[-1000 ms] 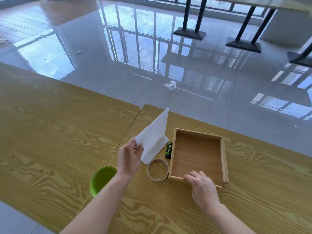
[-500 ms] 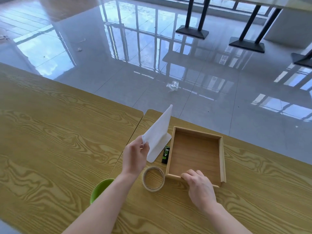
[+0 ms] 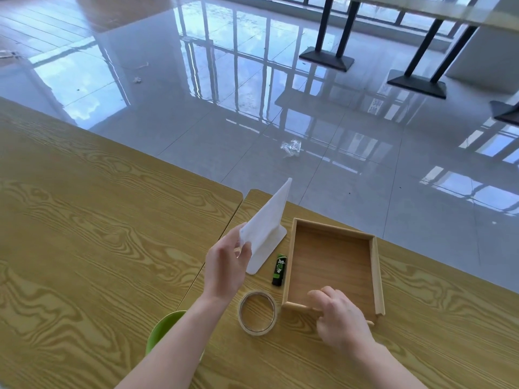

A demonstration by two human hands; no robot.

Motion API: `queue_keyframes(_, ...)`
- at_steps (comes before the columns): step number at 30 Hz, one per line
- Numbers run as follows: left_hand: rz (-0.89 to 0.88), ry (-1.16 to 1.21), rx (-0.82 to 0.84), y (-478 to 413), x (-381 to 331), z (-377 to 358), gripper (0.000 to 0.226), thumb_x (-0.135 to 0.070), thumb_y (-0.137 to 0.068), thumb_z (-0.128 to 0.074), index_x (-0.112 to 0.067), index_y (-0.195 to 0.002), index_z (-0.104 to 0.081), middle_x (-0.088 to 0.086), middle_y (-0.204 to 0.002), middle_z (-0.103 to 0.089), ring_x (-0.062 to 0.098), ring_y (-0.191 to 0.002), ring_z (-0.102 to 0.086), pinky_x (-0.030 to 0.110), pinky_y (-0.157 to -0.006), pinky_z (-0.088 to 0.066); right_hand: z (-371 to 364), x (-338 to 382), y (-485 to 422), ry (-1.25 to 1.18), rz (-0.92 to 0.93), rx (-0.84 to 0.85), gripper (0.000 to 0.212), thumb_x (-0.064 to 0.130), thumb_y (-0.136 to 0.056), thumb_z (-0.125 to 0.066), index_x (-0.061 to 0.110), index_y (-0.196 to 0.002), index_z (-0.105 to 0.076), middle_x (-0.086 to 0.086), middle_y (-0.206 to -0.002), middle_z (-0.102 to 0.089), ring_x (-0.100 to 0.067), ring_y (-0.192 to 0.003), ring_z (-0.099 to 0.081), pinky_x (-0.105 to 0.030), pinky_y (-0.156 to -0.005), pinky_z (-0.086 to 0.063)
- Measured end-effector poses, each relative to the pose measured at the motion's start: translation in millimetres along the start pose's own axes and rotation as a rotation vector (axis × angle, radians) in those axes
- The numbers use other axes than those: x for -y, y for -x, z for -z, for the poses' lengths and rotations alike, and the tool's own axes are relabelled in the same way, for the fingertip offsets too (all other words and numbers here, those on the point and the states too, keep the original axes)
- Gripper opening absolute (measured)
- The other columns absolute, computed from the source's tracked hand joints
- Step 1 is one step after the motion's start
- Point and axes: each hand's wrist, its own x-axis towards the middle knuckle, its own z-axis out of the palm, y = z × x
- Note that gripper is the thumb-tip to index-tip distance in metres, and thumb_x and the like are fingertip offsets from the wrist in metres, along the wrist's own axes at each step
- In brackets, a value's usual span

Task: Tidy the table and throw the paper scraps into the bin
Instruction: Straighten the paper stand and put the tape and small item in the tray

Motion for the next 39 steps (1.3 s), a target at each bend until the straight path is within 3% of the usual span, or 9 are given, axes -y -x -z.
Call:
queue_keyframes(2, 0.005, 0.091, -0.003, 5, 0, 2, 0.035, -0.02, -0.092, -0.064, -0.018, -0.127, -0.061, -0.004, -0.102, -0.07, 0.01, -0.097, -0.065, 0.023, -0.079, -0.055, 17, 11, -14, -0.146, 0.03, -0.063, 0.052, 0.01, -0.082, -0.057, 0.026, -0.131, -0.056, 0.01, -0.117, -0.062, -0.01, -0.106, -0.058, -0.024, -0.087, -0.051)
queue_keyframes(5, 0.014, 0.201, -0.06, 10, -7, 6, 0.035, -0.034, -0.097, -0.057, -0.021, -0.129, -0.061, -0.005, -0.115, -0.07, 0.003, -0.108, -0.063, 0.021, -0.083, -0.054, 58, 38, -59, -0.456, -0.03, -0.162, 0.045, 0.026, -0.089, -0.068, 0.02, -0.132, -0.056, 0.005, -0.108, -0.067, -0.01, -0.094, -0.063, -0.027, -0.083, -0.052)
queue_keyframes(10, 0.035, 0.319, -0.076, 3, -13, 8, 0.044, -0.051, -0.097, -0.046, -0.023, -0.125, -0.065, -0.011, -0.115, -0.07, 0.0, -0.106, -0.063, 0.013, -0.079, -0.049, 119, 84, -143, -0.918, -0.181, -0.219, 0.064, 0.048, -0.095, -0.056, 0.014, -0.146, -0.041, 0.004, -0.113, -0.063, -0.021, -0.105, -0.063, -0.046, -0.095, -0.054)
queue_keyframes(14, 0.065, 0.425, -0.11, 3, -14, 8, 0.045, -0.057, -0.094, -0.049, -0.027, -0.123, -0.067, -0.019, -0.117, -0.069, -0.002, -0.111, -0.061, 0.014, -0.085, -0.05, 134, 101, -176, -0.914, -0.177, -0.255, 0.079, 0.06, -0.09, -0.054, 0.013, -0.15, -0.034, 0.013, -0.096, -0.061, -0.025, -0.119, -0.057, -0.05, -0.103, -0.048)
queue_keyframes(18, 0.068, 0.451, -0.127, 0, -16, 7, 0.035, -0.048, -0.096, -0.053, -0.027, -0.117, -0.07, -0.018, -0.11, -0.071, 0.002, -0.108, -0.064, 0.019, -0.083, -0.053, 126, 110, -189, -0.782, -0.208, -0.23, 0.061, 0.051, -0.092, -0.054, 0.014, -0.141, -0.046, -0.01, -0.136, -0.056, -0.03, -0.121, -0.057, -0.049, -0.103, -0.048)
queue_keyframes(23, 0.025, 0.429, -0.146, -2, -17, 9, 0.025, -0.041, -0.098, -0.053, -0.028, -0.107, -0.072, -0.019, -0.097, -0.072, 0.006, -0.096, -0.067, 0.012, -0.073, -0.047, 119, 123, -197, -0.853, -0.191, -0.296, 0.04, 0.048, -0.092, -0.057, 0.009, -0.099, -0.061, -0.006, -0.083, -0.06, -0.028, -0.08, -0.06, -0.045, -0.074, -0.053)
queue_keyframes(29, 0.067, 0.442, -0.209, -13, -14, 7, 0.026, -0.044, -0.097, -0.053, -0.029, -0.102, -0.073, -0.02, -0.094, -0.072, 0.004, -0.094, -0.066, 0.009, -0.072, -0.045, 120, 136, -209, -0.85, -0.143, -0.301, 0.039, 0.049, -0.094, -0.055, 0.012, -0.08, -0.051, -0.004, -0.072, -0.049, -0.023, -0.068, -0.049, -0.043, -0.066, -0.045)
queue_keyframes(34, 0.089, 0.455, -0.25, -26, -11, 5, 0.026, -0.047, -0.096, -0.053, -0.031, -0.096, -0.074, -0.02, -0.09, -0.072, 0.002, -0.09, -0.066, 0.008, -0.07, -0.045, 125, 144, -221, -0.845, -0.134, -0.295, 0.038, 0.05, -0.094, -0.054, 0.015, -0.078, -0.049, -0.001, -0.071, -0.044, -0.021, -0.068, -0.046, -0.051, -0.073, -0.051)
queue_keyframes(39, 0.069, 0.458, -0.289, -33, -11, 3, 0.021, -0.044, -0.096, -0.053, -0.035, -0.097, -0.072, -0.027, -0.094, -0.069, 0.0, -0.092, -0.065, 0.006, -0.071, -0.044, 123, 149, -231, -0.87, -0.143, -0.298, 0.05, 0.049, -0.094, -0.054, 0.0, -0.095, -0.056, -0.004, -0.075, -0.046, -0.02, -0.071, -0.047, -0.059, -0.084, -0.051)
